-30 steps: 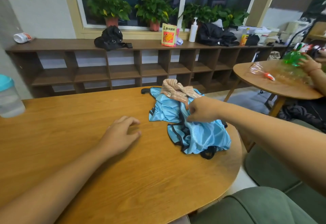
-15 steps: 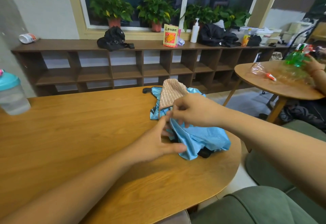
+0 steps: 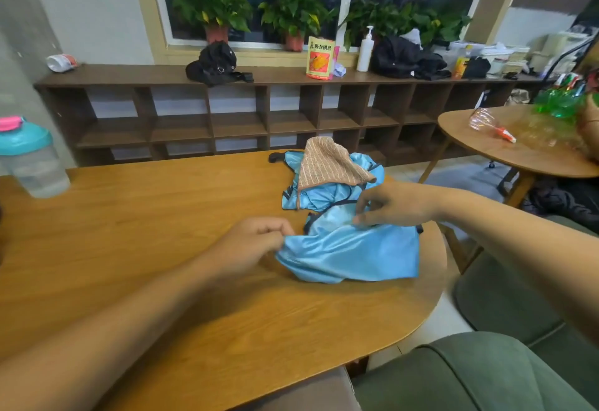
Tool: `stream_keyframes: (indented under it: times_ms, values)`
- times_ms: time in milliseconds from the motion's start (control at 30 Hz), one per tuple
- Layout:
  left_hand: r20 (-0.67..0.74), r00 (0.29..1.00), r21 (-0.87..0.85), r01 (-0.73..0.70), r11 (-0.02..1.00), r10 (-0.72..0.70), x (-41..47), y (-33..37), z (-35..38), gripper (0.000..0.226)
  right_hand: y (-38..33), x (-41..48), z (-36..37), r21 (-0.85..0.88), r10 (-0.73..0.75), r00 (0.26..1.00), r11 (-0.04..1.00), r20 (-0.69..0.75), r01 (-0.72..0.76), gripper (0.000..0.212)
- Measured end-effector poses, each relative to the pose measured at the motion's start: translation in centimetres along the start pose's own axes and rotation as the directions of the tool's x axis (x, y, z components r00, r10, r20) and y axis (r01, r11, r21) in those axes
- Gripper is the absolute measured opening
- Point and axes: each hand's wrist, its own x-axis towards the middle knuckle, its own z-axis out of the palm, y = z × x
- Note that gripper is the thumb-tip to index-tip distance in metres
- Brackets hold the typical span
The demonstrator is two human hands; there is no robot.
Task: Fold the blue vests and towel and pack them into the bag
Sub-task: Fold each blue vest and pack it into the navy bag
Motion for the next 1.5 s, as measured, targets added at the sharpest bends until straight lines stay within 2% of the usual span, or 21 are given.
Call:
stream_keyframes:
  times_ms: [100, 133, 267, 400, 467, 533, 600, 733, 833, 933, 1000, 1067, 1167, 1267, 1333, 1433, 1500]
  values:
    - [-0.065, 0.997, 0.052, 0.035, 0.998, -0.031, -2.3, -0.6, -3.0, 0.019, -0.4, 0.2, 0.2, 0.016, -0.059, 0.971, 0.998, -0.232, 0.064, 0.027]
    - [-0.104, 0.994, 0.061, 0.031, 0.998, -0.025, -3.0, -0.8, -4.1, 0.015, -0.5, 0.3, 0.1, 0.035, -0.065, 0.962, 0.996, -0.267, 0.077, 0.024]
    - [-0.251, 0.967, 0.057, 0.057, 0.997, -0.04, -5.6, -2.6, -8.6, 0.009, -1.1, 0.8, 0.6, 0.034, -0.106, 0.98, 0.993, -0.169, 0.114, 0.018]
    - [-0.422, 0.901, 0.157, 0.182, 0.971, -0.101, -7.4, -4.9, -12.2, 0.021, -3.0, 1.1, 2.2, 0.083, -0.163, 0.983, 0.982, -0.09, 0.17, 0.022]
    - [-0.486, 0.864, 0.288, 0.3, 0.909, -0.131, -7.7, -6.4, -13.3, 0.031, -4.1, 1.4, 3.1, 0.111, -0.207, 0.978, 0.972, -0.024, 0.208, 0.027]
    - [-0.546, 0.824, 0.374, 0.4, 0.837, -0.15, -7.8, -7.4, -13.6, 0.023, -5.0, 1.6, 3.7, 0.11, -0.239, 0.971, 0.966, 0.021, 0.236, 0.032]
    - [-0.578, 0.81, 0.431, 0.405, 0.806, -0.098, -7.7, -7.4, -13.0, 0.012, -5.8, 2.0, 4.2, 0.069, -0.264, 0.964, 0.963, 0.039, 0.261, 0.028]
    - [-0.405, 0.911, 0.655, 0.23, 0.72, 0.078, -7.2, -5.4, -9.9, 0.032, -7.4, 2.7, 4.5, 0.033, -0.33, 0.943, 0.943, -0.033, 0.332, 0.013]
    - [-0.277, 0.948, 0.754, 0.113, 0.647, 0.158, -6.5, -3.5, -7.2, 0.049, -8.8, 3.0, 3.3, 0.093, -0.358, 0.921, 0.922, -0.155, 0.375, 0.006]
    - [-0.199, 0.974, 0.774, 0.089, 0.627, 0.108, -5.6, -3.0, -5.5, 0.073, -10.5, 3.2, 1.5, 0.143, -0.367, 0.896, 0.901, -0.25, 0.409, 0.005]
    - [-0.166, 0.984, 0.783, 0.091, 0.616, 0.065, -5.1, -3.8, -5.2, 0.072, -11.7, 3.4, 0.3, 0.143, -0.387, 0.865, 0.883, -0.319, 0.448, 0.008]
    - [-0.162, 0.984, 0.775, 0.076, 0.628, 0.08, -4.7, -4.8, -5.5, 0.051, -12.8, 3.9, -0.9, 0.124, -0.398, 0.831, 0.871, -0.388, 0.475, 0.008]
    - [-0.257, 0.957, 0.663, 0.074, 0.745, 0.134, -4.9, -5.8, -7.3, 0.017, -14.0, 4.8, -2.5, 0.087, -0.383, 0.789, 0.874, -0.48, 0.477, 0.008]
    - [-0.456, 0.887, 0.441, 0.153, 0.884, 0.074, -5.4, -5.8, -10.3, 0.013, -14.9, 6.0, -3.2, 0.074, -0.359, 0.758, 0.879, -0.544, 0.47, 0.005]
    - [-0.58, 0.814, 0.243, 0.19, 0.951, -0.014, -5.7, -6.4, -12.8, 0.015, -15.3, 6.8, -3.3, 0.08, -0.342, 0.766, 0.888, -0.544, 0.453, 0.019]
    - [-0.7, 0.704, 0.06, 0.225, 0.973, -0.12, -6.2, -8.2, -16.5, 0.02, -16.0, 7.2, -2.2, 0.084, -0.347, 0.806, 0.896, -0.48, 0.436, 0.024]
    - [-0.753, 0.645, 0.092, 0.305, 0.948, -0.134, -6.6, -9.5, -18.3, 0.018, -16.5, 7.3, -0.5, 0.059, -0.393, 0.811, 0.886, -0.433, 0.461, 0.025]
